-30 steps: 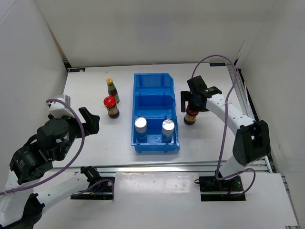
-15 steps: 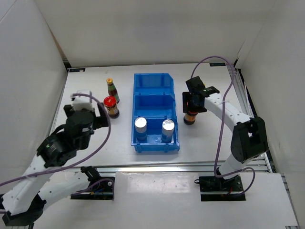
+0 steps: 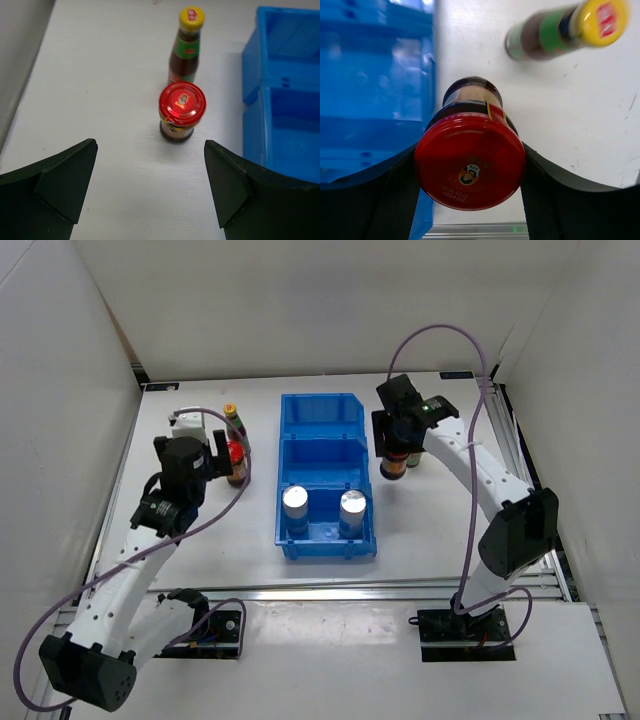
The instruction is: Organize the condiment bottles
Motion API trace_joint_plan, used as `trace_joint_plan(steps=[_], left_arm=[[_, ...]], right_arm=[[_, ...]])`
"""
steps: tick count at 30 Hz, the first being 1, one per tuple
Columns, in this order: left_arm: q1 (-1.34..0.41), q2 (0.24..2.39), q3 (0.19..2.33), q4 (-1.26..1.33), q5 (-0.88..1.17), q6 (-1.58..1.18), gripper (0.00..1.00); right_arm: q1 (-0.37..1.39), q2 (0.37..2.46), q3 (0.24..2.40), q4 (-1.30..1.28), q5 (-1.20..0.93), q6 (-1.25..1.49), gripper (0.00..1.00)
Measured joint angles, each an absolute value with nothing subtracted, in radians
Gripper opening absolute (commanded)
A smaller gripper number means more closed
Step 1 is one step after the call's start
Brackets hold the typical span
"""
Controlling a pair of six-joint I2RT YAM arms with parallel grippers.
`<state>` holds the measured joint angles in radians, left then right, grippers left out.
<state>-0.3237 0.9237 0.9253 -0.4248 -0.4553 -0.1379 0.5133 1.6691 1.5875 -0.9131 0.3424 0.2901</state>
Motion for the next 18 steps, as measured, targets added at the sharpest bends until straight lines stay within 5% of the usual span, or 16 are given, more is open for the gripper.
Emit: trace_joint_plan(steps=[9,18], left_arm=[[-0.325,0.735,0.737,-0.325,-0.393,-0.128,1.00],[-0.405,0.671,0.628,-0.155,-0.691,-0.019,1.00]], right_arm=[[0.607,1.662,1.896,-0.995,0.376,0.263,0.09],[0.649,1.755,1.941,-1.034,0.308,0.254,0.00]])
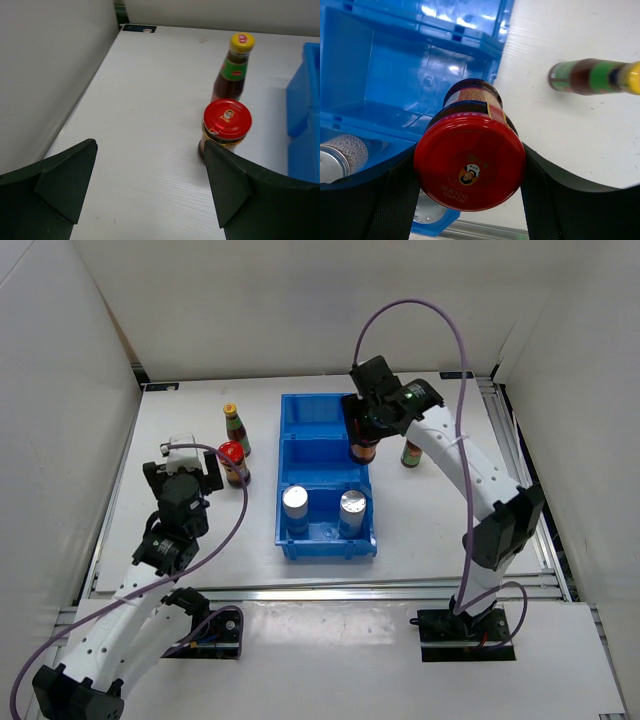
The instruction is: Organize the condiment bottles
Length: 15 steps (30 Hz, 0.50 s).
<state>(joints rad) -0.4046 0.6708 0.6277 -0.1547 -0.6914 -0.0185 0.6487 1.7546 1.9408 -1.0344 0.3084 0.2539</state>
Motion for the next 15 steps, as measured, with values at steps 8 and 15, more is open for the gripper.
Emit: trace_joint_plan(steps=[8,15], left_arm=[[-0.405,0.693,0.612,-0.109,-0.789,0.034,1.00],[-0.406,0.706,0.612,-0.095,-0.763,0.040,1.00]], right_arm=[[0.660,1.843,1.900,-1.011,0.230,0.254,0.00],[0.660,1.939,1.900,-0.963,0.221,0.251,0.00]])
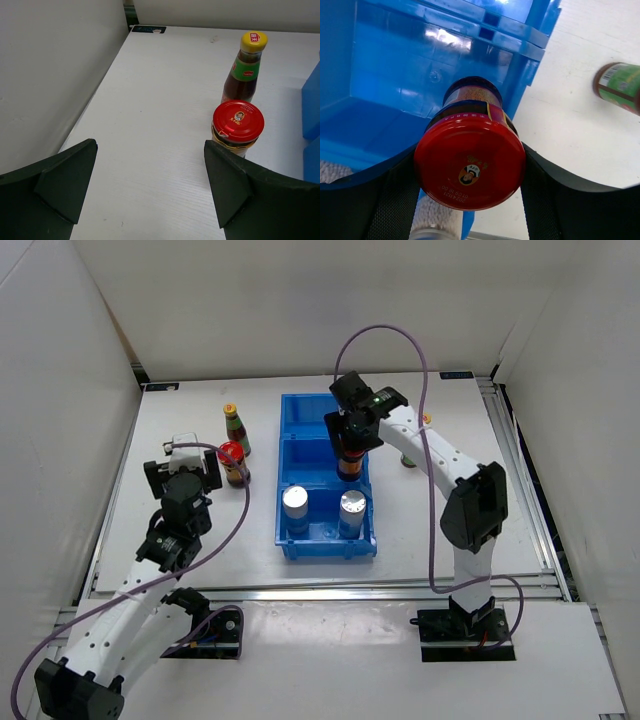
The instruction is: Organize the condiment bottles
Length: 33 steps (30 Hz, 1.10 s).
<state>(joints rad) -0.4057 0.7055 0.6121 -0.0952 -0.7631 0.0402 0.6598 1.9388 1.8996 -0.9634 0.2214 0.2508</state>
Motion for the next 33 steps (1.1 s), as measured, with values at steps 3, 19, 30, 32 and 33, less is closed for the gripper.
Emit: trace_joint_plan(steps=[3,19,30,32,33], left_arm=[[-0.406,0.706,0.612,-0.097,-0.747,0.039,1.00],[-0.406,0.705,0.612,-0.116,-0.670,0.020,1.00],[-0.366,0.894,0.832,-0.275,-0.492,-0.080,1.00],[-0.329,0.991,0.949,-0.309,-0.421,-0.102,1.00],[-0.316,1.037,1.001,-0.321,-0.396,-0.111,1.00]], right_arm=[[0.658,1.978,1.899,-0.957,0.208,0.250,0.02],[0.655,2.028,1.899,-0.917,0.162,0.228,0.95],[0.655,1.906,1.850,-0.868,0.240,0.227,1.00],[0.655,1.824,1.824,-0.855,0.252,0.227,1.00],[0.655,1.784,1.817,-0.851,0.254,0.226,1.00]])
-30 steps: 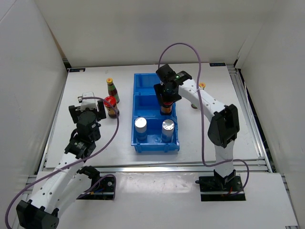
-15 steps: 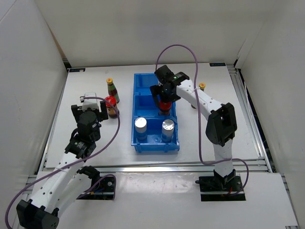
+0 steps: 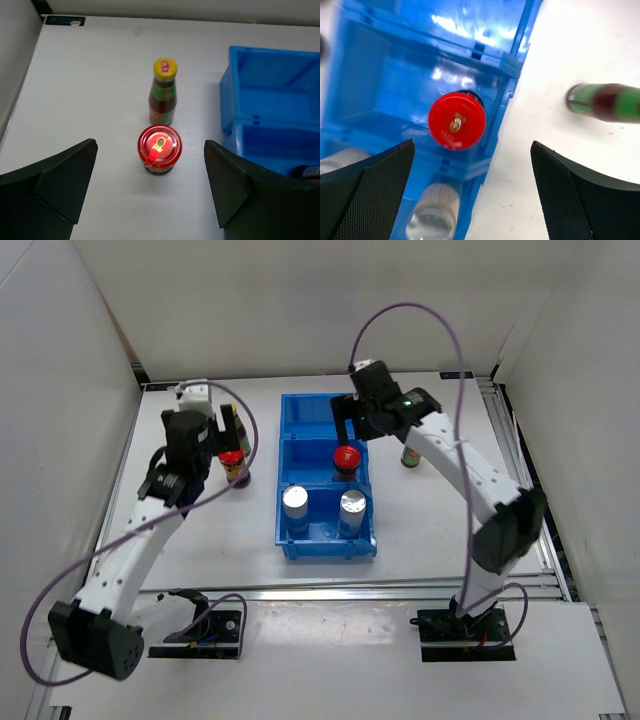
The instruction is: Organize the condiment bottles
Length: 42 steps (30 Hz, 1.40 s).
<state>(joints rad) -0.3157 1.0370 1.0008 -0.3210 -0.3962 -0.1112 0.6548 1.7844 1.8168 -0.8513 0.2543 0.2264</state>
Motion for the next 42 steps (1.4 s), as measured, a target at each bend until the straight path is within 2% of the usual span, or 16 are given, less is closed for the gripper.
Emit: trace_joint_plan(steps=[3,8,16,24,28,29,34,42], left_arm=[[-0.293,1.160,1.107,-0.337,-0.336,-0.148,1.00],[-0.257,1.277,1.118,-0.372,-0.224,-0.194,1.00],[-0.220,1.363,1.052,-0.357,-0.161,-0.226,1.00],[-0.186,1.466,1.046,-0.317,-0.152,-0.237,0.98],[-0.178,1.516,1.046,-0.307,-0.149,-0.240,0.87],[-0.178,1.524,1.046,-0.305,-0.145,-0.241,0.80],[-0.173,1.531,1.046,-0.295,-0.138,-0.237,0.68],[-0.172,1.530,1.047,-0.296,-0.131,-0.228,0.26]], right_arm=[[0.654,1.660,1.814,-0.836,0.255,0.226,1.00],[0.647,1.495,1.743,-0.833,0.234,0.220,1.00],[0.644,1.380,1.571,-0.867,0.216,0.194,1.00],[0.643,1.309,1.552,-0.888,0.204,0.167,1.00],[0.643,1.302,1.552,-0.888,0.197,0.163,1.00],[0.643,1.303,1.552,-0.888,0.194,0.161,1.00],[0.643,1.304,1.552,-0.889,0.180,0.155,1.00],[0.643,1.319,1.553,-0.896,0.175,0.153,1.00]])
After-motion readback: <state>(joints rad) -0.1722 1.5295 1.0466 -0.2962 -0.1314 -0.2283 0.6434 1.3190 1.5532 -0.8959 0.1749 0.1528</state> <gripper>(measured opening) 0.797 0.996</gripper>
